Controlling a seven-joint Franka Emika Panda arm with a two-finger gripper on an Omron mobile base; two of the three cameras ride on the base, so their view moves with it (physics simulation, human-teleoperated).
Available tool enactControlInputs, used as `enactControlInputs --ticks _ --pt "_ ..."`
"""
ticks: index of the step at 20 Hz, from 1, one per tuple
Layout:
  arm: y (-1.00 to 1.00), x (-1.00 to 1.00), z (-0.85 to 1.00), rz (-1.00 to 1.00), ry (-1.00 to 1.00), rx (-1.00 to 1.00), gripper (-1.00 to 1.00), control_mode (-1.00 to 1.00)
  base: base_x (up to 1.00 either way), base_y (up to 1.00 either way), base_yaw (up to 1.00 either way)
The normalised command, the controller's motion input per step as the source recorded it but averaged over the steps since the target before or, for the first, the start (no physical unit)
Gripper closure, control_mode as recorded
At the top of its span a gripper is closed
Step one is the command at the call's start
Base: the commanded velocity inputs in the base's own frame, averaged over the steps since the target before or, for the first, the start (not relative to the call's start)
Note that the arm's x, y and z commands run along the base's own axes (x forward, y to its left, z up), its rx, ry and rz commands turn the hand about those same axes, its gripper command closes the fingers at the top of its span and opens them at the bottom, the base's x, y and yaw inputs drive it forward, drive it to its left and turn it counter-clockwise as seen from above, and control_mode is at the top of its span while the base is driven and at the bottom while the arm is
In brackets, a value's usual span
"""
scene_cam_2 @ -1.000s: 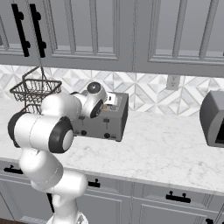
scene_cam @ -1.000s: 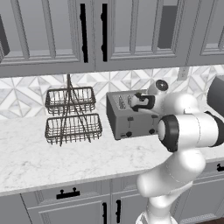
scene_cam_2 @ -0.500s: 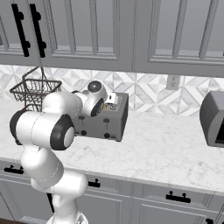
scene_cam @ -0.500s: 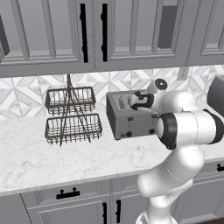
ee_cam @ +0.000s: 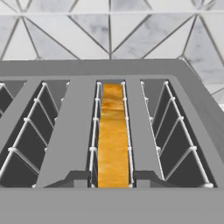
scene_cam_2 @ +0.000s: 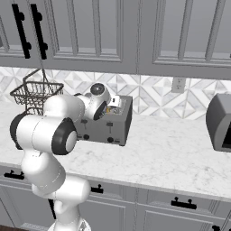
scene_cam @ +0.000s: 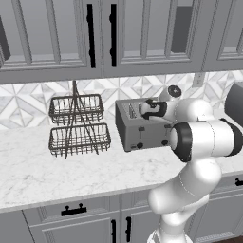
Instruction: Start the toaster. Once the lever pops up, take the bread to the plate on the dining counter.
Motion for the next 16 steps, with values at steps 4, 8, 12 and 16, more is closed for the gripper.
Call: enactControlInputs --ticks 4,8,12,16 --pt "0.0 0.0 0.0 0.0 0.0 0.0 1.0 -1.0 0.0 0.0 0.0" --pt "0.0 0.0 0.0 0.0 0.0 0.0 1.0 -1.0 0.0 0.0 0.0" --pt "0.0 0.0 0.0 0.0 0.0 0.0 1.0 -1.0 0.0 0.0 0.0" --pt "0.0 0.0 0.0 0.0 0.0 0.0 1.0 -1.0 0.0 0.0 0.0"
